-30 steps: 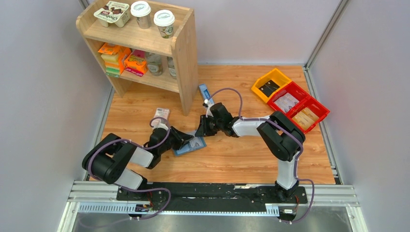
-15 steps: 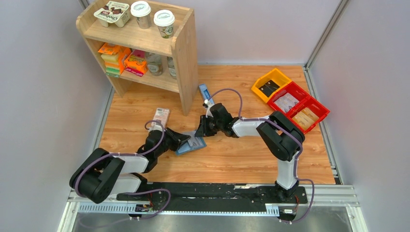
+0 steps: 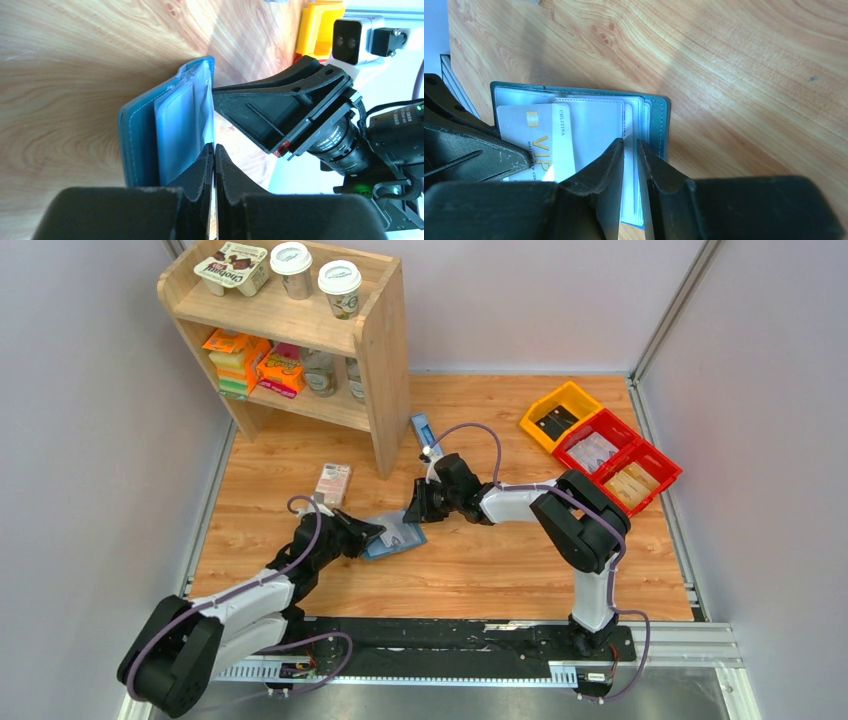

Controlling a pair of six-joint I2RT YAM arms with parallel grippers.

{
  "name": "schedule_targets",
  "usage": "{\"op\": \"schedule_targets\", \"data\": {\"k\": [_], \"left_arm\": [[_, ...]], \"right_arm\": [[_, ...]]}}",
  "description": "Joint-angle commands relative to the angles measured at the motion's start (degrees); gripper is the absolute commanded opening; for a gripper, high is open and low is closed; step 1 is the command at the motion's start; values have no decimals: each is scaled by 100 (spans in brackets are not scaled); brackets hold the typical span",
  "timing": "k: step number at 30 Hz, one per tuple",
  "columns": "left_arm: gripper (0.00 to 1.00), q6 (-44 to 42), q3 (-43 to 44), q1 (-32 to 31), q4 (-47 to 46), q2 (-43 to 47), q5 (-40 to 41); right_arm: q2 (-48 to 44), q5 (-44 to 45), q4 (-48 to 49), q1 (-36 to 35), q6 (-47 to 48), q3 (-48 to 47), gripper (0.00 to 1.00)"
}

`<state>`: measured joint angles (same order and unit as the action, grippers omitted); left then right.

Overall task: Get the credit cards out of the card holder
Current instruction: Remove the credit card from the card holder.

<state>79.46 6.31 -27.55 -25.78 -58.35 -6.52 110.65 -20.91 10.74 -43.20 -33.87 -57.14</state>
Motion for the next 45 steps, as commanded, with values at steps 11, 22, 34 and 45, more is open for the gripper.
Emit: {"op": "schedule_targets", "data": {"k": [11, 22, 34, 45], "left_arm": [[0, -247, 169, 48, 2534, 2150, 635], [0, 1167, -340, 48, 2280, 3953, 1838], [0, 1239, 81, 57, 58, 2735, 2033], [0, 1098, 591, -22, -850, 1985, 1953]], "right_arm": [[133, 394, -837, -110, 249, 2, 27], [-974, 675, -706, -110, -119, -192, 62], [-2012, 570, 2158, -373, -2009, 977, 75], [-1661, 315, 3373, -523, -2695, 644, 64]]}}
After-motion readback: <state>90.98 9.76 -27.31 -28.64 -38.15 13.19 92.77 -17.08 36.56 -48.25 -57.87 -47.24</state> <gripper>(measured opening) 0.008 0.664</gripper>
